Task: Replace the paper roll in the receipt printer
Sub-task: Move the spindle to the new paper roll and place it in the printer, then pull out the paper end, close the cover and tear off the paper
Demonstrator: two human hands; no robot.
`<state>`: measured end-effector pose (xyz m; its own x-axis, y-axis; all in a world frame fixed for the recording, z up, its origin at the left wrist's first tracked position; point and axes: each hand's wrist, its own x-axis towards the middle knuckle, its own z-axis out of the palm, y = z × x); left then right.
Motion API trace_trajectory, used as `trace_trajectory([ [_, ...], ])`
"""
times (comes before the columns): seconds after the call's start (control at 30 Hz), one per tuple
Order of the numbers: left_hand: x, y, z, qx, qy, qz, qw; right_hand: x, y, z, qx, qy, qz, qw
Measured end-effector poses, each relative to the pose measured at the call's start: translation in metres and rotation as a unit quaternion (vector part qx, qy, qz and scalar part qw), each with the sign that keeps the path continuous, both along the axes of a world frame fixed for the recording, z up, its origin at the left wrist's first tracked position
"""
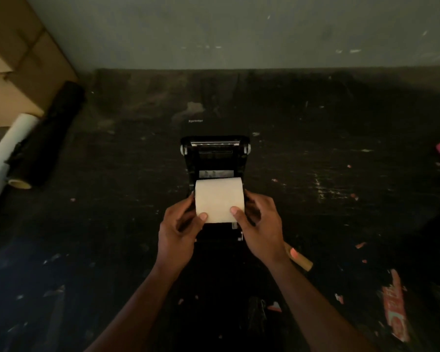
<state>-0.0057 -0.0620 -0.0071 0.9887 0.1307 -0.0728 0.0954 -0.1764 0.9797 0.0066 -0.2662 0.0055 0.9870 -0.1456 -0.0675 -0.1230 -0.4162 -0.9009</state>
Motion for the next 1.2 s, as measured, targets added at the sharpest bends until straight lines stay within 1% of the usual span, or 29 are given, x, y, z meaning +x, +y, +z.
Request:
trace_trajectory([
  [0.1,0.027,0.002,-0.013,0.054,-0.005,0.014,0.998,0.028,0.009,-0.011,-0.001,0.025,-0.006,1.0],
  [0.23,0.052,0.002,-0.032,0.089,0.023,0.019,0.996,0.052,0.016,-0.03,-0.013,0.068,-0.016,0.997],
  [0.43,0.062,0.002,-0.051,0.115,0.066,0.017,0.991,0.059,0.018,-0.055,-0.01,0.109,-0.031,0.993],
  [0.53,0.062,0.002,-0.051,0.123,0.061,0.013,0.99,0.061,0.018,-0.061,-0.023,0.119,-0.019,0.992],
  [0.73,0.064,-0.002,-0.052,0.153,0.038,-0.001,0.987,0.063,0.018,-0.065,-0.023,0.116,-0.04,0.992],
  [0.83,0.066,-0.005,-0.054,0.186,0.049,0.01,0.981,0.064,0.019,-0.064,-0.02,0.118,-0.046,0.992],
  [0.93,0.065,-0.007,-0.057,0.196,0.064,0.017,0.978,0.066,0.02,-0.062,-0.02,0.117,-0.057,0.991],
  [1.03,0.065,-0.009,-0.057,0.205,0.068,0.025,0.976,0.063,0.022,-0.059,-0.046,0.104,-0.055,0.992],
  [1.13,0.062,-0.01,-0.056,0.192,0.086,0.061,0.976,0.057,0.021,-0.055,-0.058,0.089,-0.068,0.992],
  [1.2,0.057,-0.009,-0.058,0.154,0.107,0.095,0.978,0.051,0.022,-0.053,-0.045,0.083,-0.095,0.991],
])
